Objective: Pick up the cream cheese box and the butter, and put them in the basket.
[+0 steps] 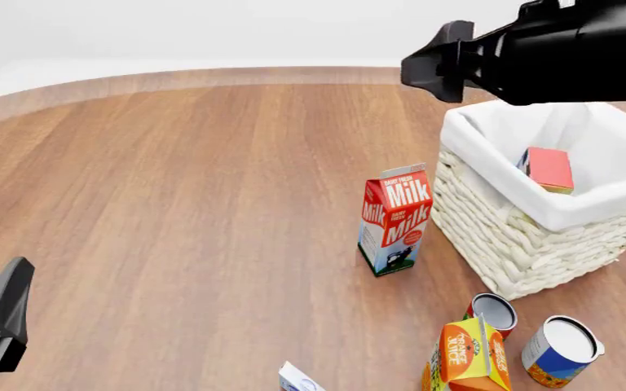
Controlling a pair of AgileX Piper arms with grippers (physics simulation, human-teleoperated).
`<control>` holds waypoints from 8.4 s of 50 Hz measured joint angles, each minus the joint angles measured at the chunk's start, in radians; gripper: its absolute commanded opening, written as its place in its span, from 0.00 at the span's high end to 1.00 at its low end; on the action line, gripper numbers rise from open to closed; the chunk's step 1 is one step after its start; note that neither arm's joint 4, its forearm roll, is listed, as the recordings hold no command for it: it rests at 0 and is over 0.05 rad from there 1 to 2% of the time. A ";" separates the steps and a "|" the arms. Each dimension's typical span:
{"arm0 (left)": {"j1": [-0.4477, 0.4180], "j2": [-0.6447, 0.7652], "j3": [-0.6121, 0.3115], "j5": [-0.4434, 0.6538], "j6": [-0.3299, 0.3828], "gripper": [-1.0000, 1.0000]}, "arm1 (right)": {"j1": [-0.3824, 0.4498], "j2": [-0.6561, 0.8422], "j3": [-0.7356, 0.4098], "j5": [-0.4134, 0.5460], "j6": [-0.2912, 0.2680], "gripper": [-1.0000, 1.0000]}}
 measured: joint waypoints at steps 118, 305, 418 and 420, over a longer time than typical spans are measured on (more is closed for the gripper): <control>0.000 0.000 0.000 0.000 0.000 0.00 | 0.573 0.222 0.221 -0.139 0.146 0.00; 0.000 0.000 0.000 0.000 0.000 0.00 | 0.524 0.470 0.518 -0.491 0.257 0.00; 0.000 0.000 0.000 0.000 0.000 0.00 | 0.489 0.431 0.412 -0.369 0.140 1.00; 0.000 0.000 0.000 0.000 0.000 0.00 | 0.486 0.423 0.401 -0.355 0.130 1.00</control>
